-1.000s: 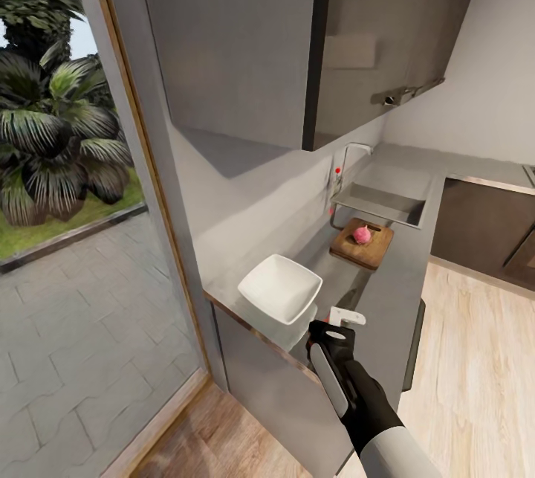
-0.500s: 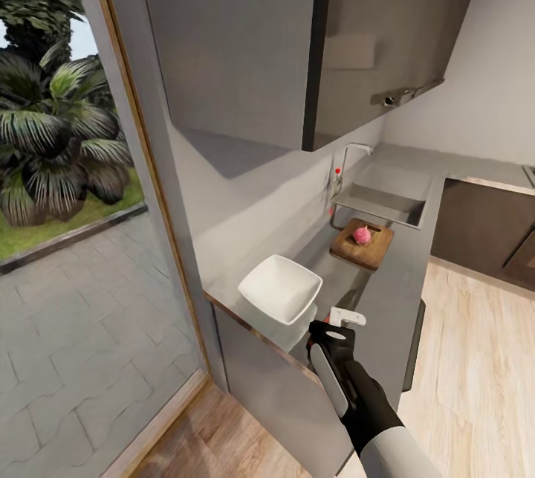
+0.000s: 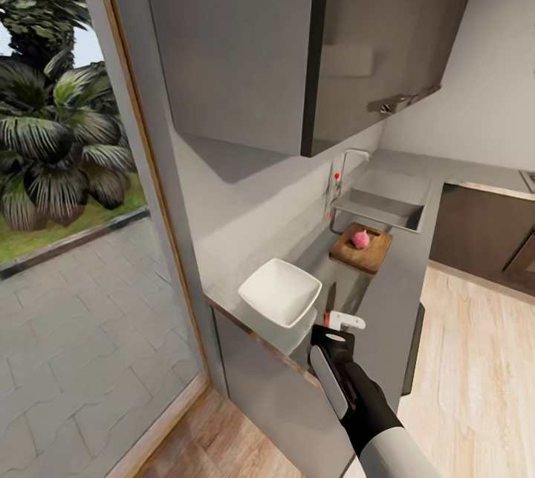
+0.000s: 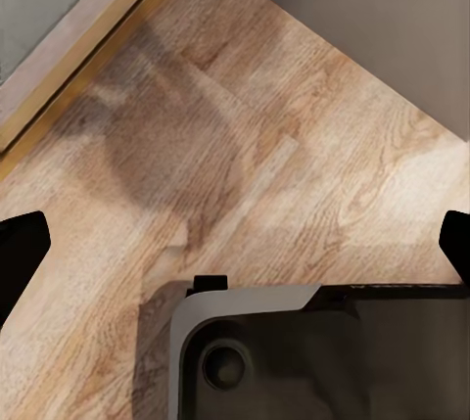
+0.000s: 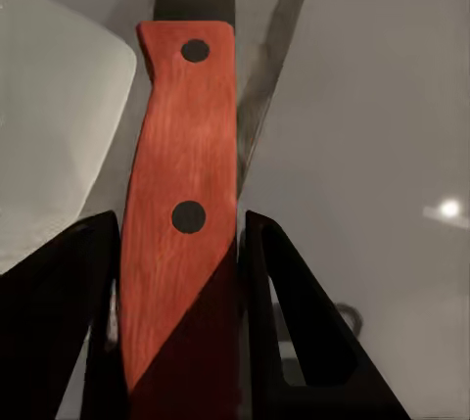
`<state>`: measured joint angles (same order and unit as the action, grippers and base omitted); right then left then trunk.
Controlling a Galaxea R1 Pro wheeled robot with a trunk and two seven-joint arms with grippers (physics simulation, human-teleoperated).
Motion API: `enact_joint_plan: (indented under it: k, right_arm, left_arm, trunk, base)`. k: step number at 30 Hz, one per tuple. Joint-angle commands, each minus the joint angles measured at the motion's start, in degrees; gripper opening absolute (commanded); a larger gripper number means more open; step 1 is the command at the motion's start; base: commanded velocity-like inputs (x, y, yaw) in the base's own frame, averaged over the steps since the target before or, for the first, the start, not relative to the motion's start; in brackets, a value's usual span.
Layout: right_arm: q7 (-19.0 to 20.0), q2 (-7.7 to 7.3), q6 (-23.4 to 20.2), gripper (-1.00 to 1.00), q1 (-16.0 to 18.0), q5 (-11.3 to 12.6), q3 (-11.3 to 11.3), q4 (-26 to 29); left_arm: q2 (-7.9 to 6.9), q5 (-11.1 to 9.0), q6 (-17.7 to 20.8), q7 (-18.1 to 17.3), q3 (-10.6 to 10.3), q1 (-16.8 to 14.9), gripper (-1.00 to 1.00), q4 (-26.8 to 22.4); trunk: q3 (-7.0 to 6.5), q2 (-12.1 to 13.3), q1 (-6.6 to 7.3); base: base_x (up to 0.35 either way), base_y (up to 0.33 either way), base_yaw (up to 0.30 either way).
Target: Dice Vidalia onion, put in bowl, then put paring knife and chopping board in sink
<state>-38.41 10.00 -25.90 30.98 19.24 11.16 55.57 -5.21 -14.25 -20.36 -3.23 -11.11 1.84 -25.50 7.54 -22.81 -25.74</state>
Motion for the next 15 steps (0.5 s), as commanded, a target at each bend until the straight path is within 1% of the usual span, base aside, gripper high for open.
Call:
enact_joint_plan:
  k: [1, 15]
  right_arm:
    - [-0.44, 0.0, -0.21, -1.0, 0.05, 0.35, 0.09, 0.06]
    - [-0.44, 0.0, -0.2, -1.0, 0.05, 0.36, 0.09, 0.06]
  left_arm:
    - [-0.07, -0.61, -0.09, -0.13, -0.32, 0.0, 1.0, -0.08]
    - [-0.07, -0.61, -0.07, -0.15, -0.32, 0.0, 1.0, 0.06]
  trunk:
    - [0.02, -0.11, -0.04]
    - [-1.24, -0.11, -0.04]
  base:
    - [0.0, 0.0, 0.0]
    - [0.0, 0.0, 0.0]
